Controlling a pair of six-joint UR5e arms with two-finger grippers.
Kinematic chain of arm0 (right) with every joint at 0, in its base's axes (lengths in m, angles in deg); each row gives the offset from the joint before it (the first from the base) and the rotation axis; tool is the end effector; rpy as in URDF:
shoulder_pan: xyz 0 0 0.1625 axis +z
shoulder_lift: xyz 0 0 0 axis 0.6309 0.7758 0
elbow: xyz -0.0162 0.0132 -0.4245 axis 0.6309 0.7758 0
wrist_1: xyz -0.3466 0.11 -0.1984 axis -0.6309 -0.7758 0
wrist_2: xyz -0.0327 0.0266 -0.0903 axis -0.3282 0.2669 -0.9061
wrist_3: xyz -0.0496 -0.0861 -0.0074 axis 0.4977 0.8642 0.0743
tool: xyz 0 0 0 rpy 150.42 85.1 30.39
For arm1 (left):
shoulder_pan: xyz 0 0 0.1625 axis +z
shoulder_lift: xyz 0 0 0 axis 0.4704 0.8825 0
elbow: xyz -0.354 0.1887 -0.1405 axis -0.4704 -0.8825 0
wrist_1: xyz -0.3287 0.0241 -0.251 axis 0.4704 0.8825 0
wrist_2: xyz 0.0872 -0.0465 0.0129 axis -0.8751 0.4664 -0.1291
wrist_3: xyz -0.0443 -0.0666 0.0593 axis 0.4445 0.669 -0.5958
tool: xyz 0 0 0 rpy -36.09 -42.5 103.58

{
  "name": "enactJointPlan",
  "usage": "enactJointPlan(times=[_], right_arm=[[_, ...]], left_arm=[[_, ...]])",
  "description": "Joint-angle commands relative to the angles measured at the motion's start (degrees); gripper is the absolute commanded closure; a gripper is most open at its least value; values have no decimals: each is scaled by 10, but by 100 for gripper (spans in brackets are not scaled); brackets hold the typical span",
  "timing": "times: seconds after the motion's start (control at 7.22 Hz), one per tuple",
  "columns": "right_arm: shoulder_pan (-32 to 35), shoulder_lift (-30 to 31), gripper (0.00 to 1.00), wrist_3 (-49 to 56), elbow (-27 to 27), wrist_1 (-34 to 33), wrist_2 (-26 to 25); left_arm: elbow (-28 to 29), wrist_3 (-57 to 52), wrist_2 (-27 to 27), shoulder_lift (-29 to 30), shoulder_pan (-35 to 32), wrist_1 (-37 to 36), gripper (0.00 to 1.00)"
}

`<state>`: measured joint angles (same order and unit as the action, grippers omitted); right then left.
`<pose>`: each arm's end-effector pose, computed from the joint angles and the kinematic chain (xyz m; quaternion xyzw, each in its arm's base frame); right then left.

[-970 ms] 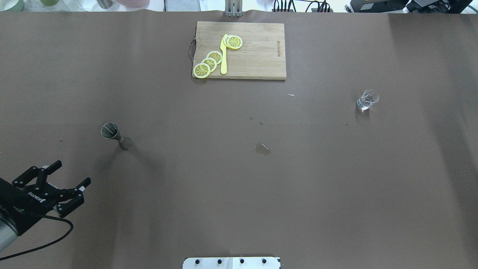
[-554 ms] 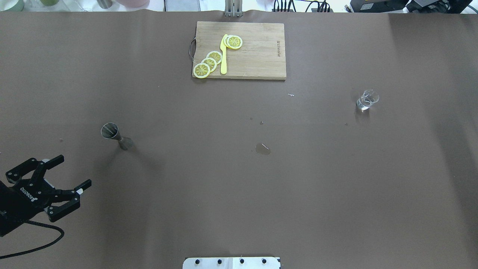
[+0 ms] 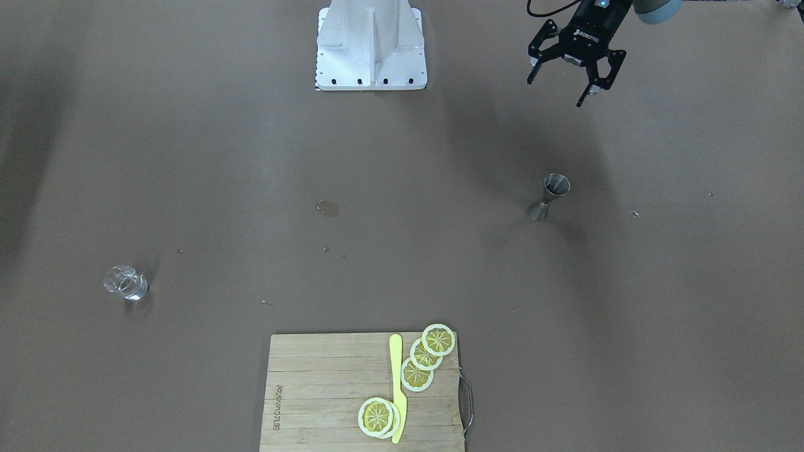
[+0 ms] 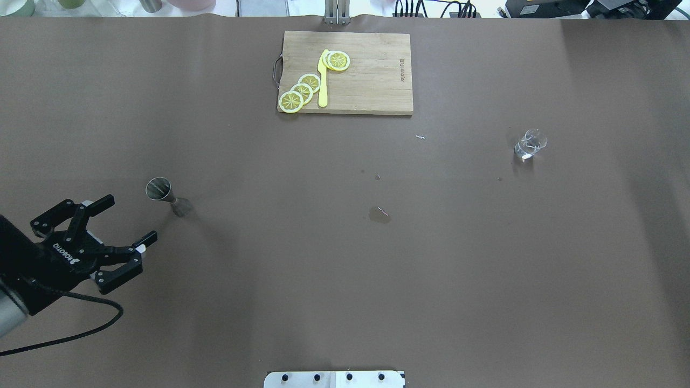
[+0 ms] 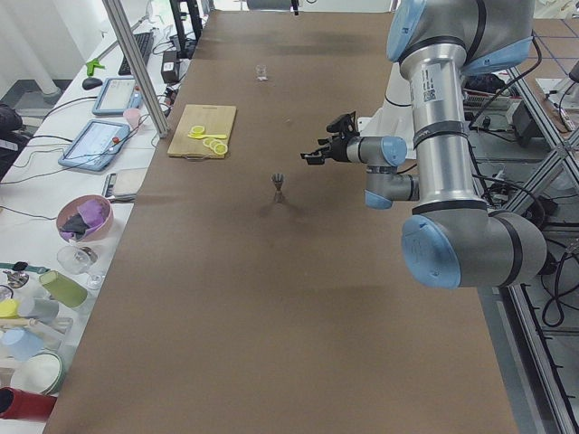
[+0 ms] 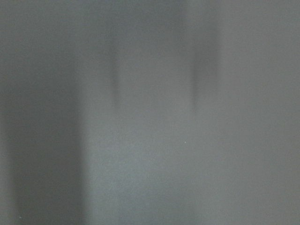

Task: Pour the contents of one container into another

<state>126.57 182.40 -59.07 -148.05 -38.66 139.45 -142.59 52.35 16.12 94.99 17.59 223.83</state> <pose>0.0505 -0.4432 0.7031 -0.0622 -0.3365 -0.0286 0.9392 0.3001 -0.2520 0.3496 0.5811 0.4361 0.0673 0.6838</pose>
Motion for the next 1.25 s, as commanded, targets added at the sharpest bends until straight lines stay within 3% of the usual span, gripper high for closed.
enactJointPlan(times=[0.0,0.42,1.11], right_arm=[[5,6,0,29,-1,30,13],[-17,14,0,65,10,57,26],[11,8,0,15,17,50,14]], left_arm=[[1,-34,23,91,-39,-67,1],[3,-41,70,192,-105,-205,1],[39,-39,216,345,-234,-430,1]])
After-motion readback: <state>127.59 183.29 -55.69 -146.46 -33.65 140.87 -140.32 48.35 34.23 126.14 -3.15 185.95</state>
